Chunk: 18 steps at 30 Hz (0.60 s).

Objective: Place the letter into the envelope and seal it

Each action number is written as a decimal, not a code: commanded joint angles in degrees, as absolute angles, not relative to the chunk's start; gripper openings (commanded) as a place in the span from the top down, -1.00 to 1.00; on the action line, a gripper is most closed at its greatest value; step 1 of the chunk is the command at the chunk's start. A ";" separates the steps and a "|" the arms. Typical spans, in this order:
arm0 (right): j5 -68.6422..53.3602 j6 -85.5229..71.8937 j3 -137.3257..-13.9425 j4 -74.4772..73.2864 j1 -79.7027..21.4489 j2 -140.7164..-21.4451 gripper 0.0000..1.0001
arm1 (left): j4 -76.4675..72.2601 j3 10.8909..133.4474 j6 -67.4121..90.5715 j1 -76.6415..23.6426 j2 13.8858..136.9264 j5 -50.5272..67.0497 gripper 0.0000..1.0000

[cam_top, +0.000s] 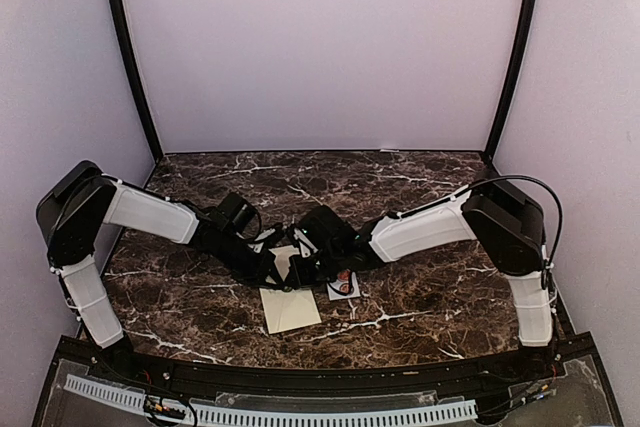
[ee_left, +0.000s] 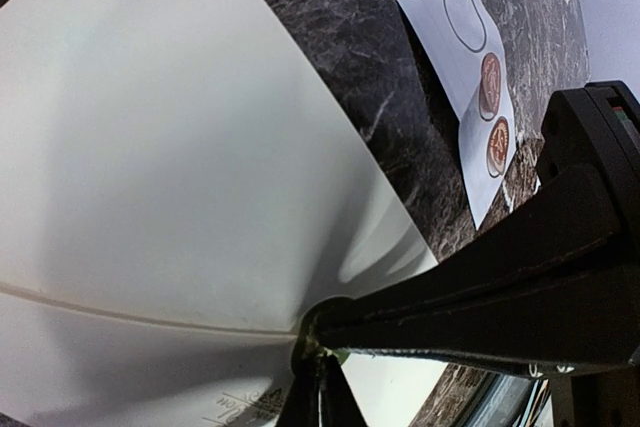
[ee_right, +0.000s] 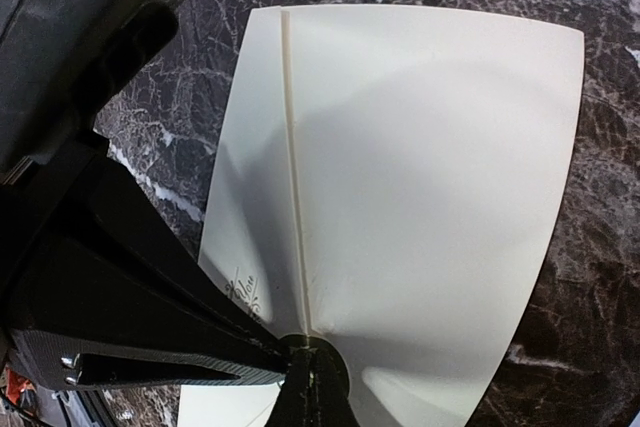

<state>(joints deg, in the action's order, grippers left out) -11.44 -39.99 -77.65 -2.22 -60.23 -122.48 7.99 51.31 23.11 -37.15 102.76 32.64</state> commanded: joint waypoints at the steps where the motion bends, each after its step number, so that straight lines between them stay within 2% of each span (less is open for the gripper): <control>1: -8.94 -42.23 -75.35 -5.18 -60.17 -123.03 1.00 | 13.39 50.45 21.99 -37.44 104.50 27.51 0.93; 18: -11.95 -41.42 -71.29 -3.66 -61.01 -120.60 1.00 | 13.58 50.62 21.84 -37.44 104.50 27.21 0.94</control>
